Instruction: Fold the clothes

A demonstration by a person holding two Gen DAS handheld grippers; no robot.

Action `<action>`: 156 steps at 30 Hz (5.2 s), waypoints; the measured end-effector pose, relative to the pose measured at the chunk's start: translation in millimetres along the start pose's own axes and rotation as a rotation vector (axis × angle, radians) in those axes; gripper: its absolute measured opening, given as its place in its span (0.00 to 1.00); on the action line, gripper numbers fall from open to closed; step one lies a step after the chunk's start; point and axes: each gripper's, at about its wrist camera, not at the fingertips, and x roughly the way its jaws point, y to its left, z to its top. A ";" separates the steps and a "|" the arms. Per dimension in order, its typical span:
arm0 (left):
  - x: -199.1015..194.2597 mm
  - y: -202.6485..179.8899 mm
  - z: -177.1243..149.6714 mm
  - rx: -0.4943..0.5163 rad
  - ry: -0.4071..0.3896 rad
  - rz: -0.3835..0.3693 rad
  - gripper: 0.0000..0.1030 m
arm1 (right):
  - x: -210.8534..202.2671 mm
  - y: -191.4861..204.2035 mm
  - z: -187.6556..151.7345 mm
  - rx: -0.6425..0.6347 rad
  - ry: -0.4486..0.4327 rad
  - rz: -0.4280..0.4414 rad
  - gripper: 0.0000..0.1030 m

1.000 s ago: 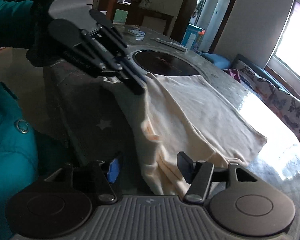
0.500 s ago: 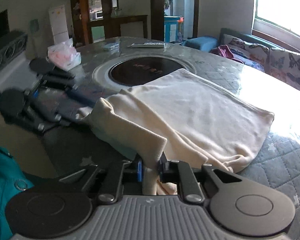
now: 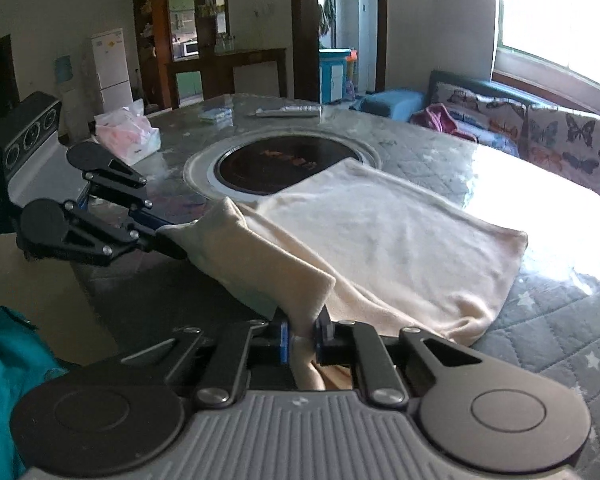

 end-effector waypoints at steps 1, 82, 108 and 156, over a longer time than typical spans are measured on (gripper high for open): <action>-6.4 -0.9 1.9 -0.012 -0.009 -0.017 0.11 | -6.6 2.3 -0.1 -0.005 -0.006 0.000 0.10; 143.3 49.6 102.8 -0.419 -0.008 0.092 0.30 | 32.0 -113.3 12.3 0.307 -0.062 -0.274 0.12; 111.2 6.9 66.0 -0.433 0.018 0.098 0.35 | 25.4 -121.1 -35.6 0.460 -0.063 -0.249 0.14; 109.7 82.4 63.4 -0.548 0.034 0.270 0.38 | 77.3 -127.0 12.5 0.284 -0.025 -0.344 0.04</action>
